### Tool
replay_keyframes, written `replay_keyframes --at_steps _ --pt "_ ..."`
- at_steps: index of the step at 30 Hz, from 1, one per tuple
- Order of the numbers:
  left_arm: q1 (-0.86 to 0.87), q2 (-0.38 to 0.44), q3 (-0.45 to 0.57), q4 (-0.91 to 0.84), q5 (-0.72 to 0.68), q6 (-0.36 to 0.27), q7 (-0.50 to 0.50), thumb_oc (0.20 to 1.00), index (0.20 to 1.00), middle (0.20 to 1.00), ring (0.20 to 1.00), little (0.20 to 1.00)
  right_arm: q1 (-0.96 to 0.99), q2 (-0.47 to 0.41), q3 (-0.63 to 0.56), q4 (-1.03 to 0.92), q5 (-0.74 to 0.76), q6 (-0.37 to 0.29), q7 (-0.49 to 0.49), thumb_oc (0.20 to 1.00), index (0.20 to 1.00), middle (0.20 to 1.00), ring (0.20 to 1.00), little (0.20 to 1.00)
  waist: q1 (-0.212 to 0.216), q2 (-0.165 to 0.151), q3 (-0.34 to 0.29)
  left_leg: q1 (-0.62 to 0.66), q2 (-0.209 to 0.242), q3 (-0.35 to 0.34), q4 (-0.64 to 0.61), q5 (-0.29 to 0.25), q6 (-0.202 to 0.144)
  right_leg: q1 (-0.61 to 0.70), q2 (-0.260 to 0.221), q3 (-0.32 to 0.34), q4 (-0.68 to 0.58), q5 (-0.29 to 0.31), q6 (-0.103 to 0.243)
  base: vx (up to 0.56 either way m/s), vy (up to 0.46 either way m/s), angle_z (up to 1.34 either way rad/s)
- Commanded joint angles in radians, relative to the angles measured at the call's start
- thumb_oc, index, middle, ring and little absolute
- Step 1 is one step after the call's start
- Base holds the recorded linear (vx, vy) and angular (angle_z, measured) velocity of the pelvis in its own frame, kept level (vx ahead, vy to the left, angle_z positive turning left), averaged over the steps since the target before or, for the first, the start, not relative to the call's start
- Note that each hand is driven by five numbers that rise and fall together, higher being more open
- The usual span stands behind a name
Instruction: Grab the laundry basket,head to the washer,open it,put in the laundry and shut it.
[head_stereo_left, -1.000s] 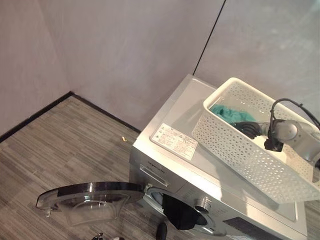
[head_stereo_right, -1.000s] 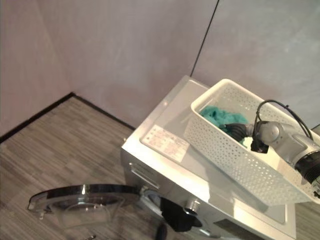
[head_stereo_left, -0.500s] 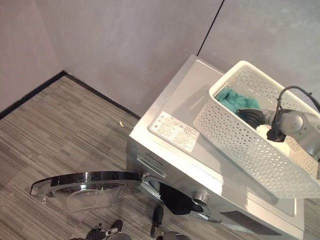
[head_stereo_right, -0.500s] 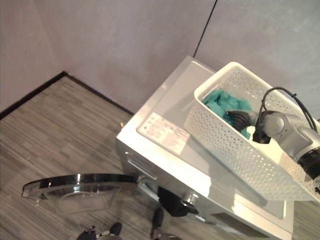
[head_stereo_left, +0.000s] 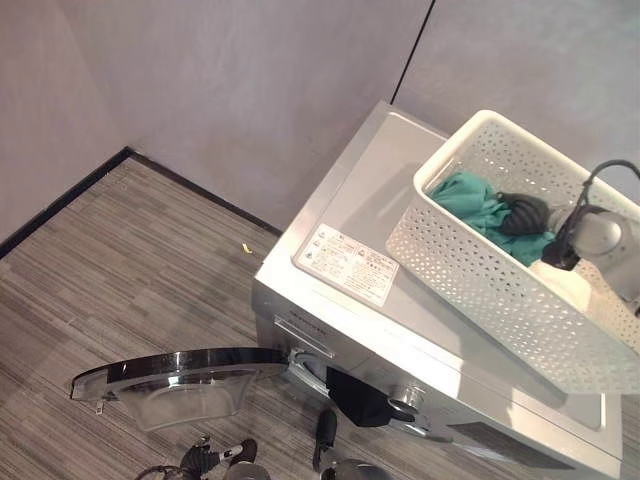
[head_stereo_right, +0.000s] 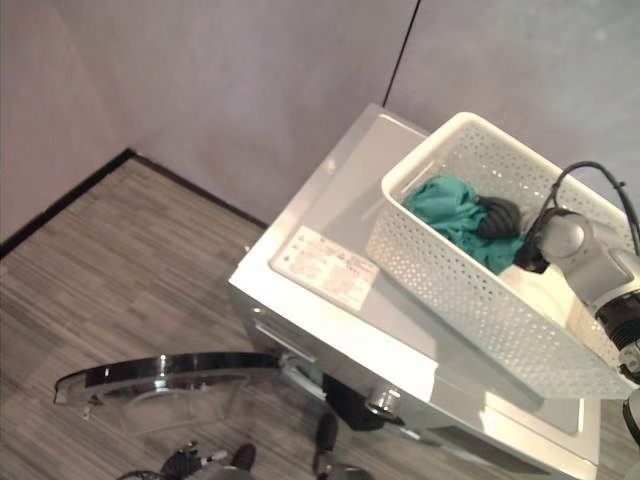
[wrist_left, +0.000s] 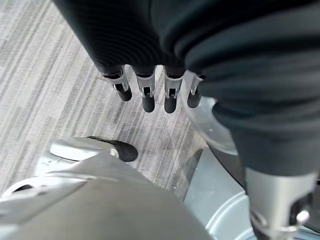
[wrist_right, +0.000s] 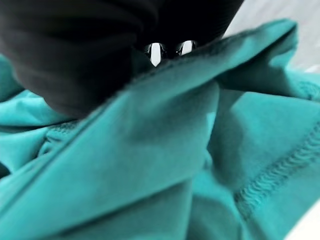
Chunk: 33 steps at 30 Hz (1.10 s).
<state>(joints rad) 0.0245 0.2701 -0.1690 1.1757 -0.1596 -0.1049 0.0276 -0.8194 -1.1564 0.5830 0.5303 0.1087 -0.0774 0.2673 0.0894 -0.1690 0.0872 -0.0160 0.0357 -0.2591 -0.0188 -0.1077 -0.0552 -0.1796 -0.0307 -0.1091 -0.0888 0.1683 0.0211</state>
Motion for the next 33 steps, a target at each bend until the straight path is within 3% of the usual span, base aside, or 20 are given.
replay_keyframes --at_steps 1,9,10,23,30,33 --pt "-0.015 -0.017 -0.028 0.083 -0.015 -0.016 0.014 1.0 1.0 1.0 1.0 1.0 -0.04 -0.055 -0.12 0.042 0.087 -0.031 -0.123 0.2 0.2 0.2 0.2 0.2 0.002 0.002 -0.051 -0.016 0.101 0.003 -0.068 0.081 -0.041 0.125 -0.073 0.015 0.042 -0.147 0.109 0.04 0.008 -0.05" --pt "-0.009 -0.011 -0.009 0.129 0.007 -0.009 0.03 1.0 1.0 1.0 1.0 1.0 -0.076 -0.055 -0.317 0.004 0.163 -0.066 -0.293 0.2 0.2 0.2 0.2 0.2 -0.008 0.011 -0.082 0.027 0.098 0.013 -0.068 0.058 -0.032 0.148 -0.076 0.03 0.061 -0.165 0.105 0.04 0.013 -0.07" --pt "-0.011 -0.012 -0.008 0.13 0.012 -0.007 0.041 1.0 1.0 1.0 1.0 1.0 -0.088 -0.041 -0.355 -0.009 0.163 -0.072 -0.346 0.2 0.2 0.2 0.2 0.2 -0.009 0.015 -0.087 0.036 0.094 0.016 -0.068 0.052 -0.028 0.152 -0.076 0.032 0.065 -0.168 0.104 0.04 0.018 -0.04" --pt "-0.031 -0.034 -0.038 0.095 0.022 -0.006 0.075 1.0 1.0 1.0 1.0 1.0 -0.02 0.017 -0.58 -0.127 0.102 -0.098 -0.574 0.2 0.2 0.2 0.2 0.2 -0.013 0.033 -0.103 0.064 0.073 0.028 -0.066 0.037 -0.008 0.162 -0.092 0.054 0.073 -0.163 0.113 0.01 0.03 -0.04" --pt "-0.032 -0.038 -0.061 0.081 0.035 -0.01 0.086 1.0 1.0 1.0 1.0 1.0 -0.05 -0.045 -0.653 -0.105 0.036 -0.091 -0.713 0.2 0.2 0.2 0.2 0.2 -0.016 0.036 -0.104 0.081 0.051 0.046 -0.055 0.013 0.011 0.16 -0.109 0.084 0.078 -0.158 0.127 0.02 0.05 -0.09" --pt "-0.032 -0.036 -0.061 0.082 0.035 -0.01 0.085 1.0 1.0 1.0 1.0 1.0 -0.061 -0.07 -0.656 -0.092 0.017 -0.081 -0.727 0.2 0.2 0.2 0.2 0.2 -0.016 0.036 -0.103 0.083 0.046 0.049 -0.052 0.009 0.014 0.16 -0.112 0.09 0.079 -0.156 0.131 0.01 0.035 -0.15"
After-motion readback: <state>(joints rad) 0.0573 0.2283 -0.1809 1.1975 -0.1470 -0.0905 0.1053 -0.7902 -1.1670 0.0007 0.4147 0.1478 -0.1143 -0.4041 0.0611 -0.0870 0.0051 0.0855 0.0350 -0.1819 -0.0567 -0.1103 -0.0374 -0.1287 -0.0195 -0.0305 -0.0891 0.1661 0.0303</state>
